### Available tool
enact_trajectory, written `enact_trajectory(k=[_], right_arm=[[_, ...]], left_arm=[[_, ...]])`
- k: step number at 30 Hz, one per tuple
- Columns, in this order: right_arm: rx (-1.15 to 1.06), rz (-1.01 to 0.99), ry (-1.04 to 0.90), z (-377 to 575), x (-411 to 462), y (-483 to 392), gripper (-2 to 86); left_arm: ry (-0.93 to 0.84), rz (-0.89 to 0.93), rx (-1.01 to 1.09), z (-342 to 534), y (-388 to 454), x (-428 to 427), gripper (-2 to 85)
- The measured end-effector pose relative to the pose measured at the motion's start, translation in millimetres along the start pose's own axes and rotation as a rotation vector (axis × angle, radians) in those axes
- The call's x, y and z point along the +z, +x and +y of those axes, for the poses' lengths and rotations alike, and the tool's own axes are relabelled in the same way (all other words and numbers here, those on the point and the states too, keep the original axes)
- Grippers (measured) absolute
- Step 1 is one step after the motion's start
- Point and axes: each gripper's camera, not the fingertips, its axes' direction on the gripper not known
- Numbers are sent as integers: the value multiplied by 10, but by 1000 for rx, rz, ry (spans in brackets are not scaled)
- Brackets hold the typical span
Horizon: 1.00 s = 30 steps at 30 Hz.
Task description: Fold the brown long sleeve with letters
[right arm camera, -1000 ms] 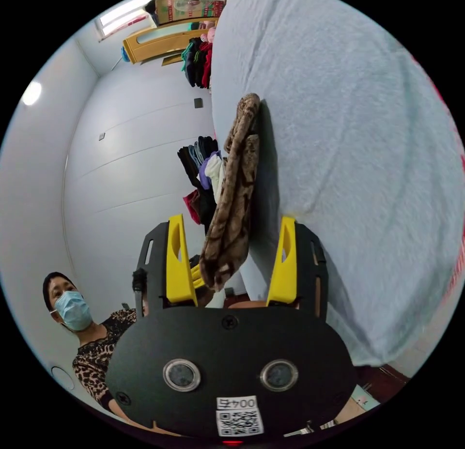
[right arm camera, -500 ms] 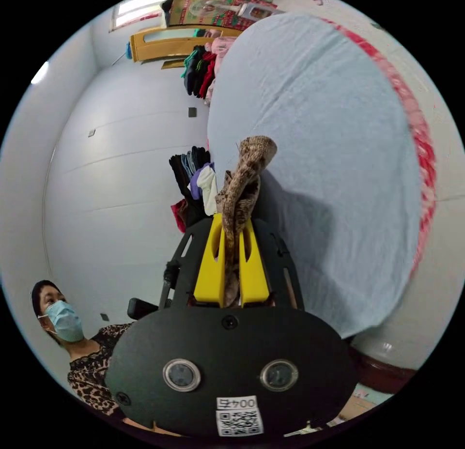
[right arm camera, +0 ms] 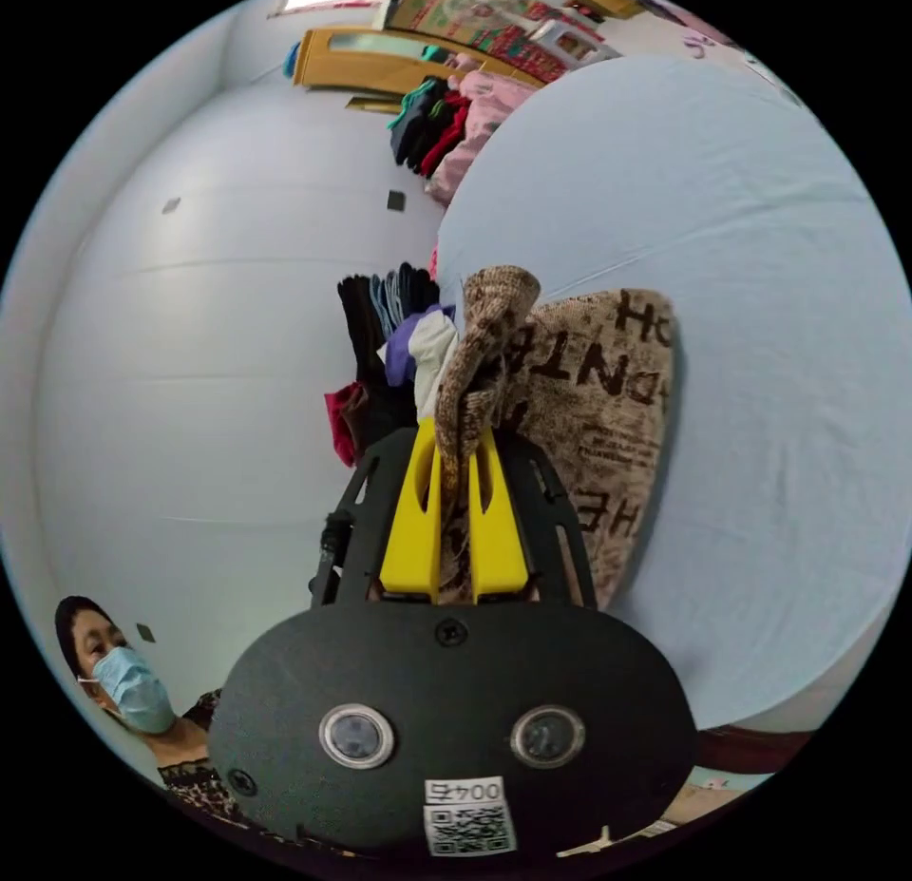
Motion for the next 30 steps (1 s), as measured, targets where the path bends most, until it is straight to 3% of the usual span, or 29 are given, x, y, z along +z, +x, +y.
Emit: enact_trajectory(k=[8, 17, 24, 30], right_arm=[[-163, 306, -179, -91, 2222, -782, 51], [-237, 606, -282, 83, 3237, -820, 87], [-450, 656, -162, 866, 2555, -1222, 135], [-507, 815, -55, 2508, 1873, -751, 142]], left_arm=[[174, 28, -321, -17, -1695, -1586, 18], [143, 71, -502, -131, -2652, -2111, 21], [141, 98, -519, -229, -2837, -2369, 34], [165, 165, -418, -340, -2786, -2655, 80]])
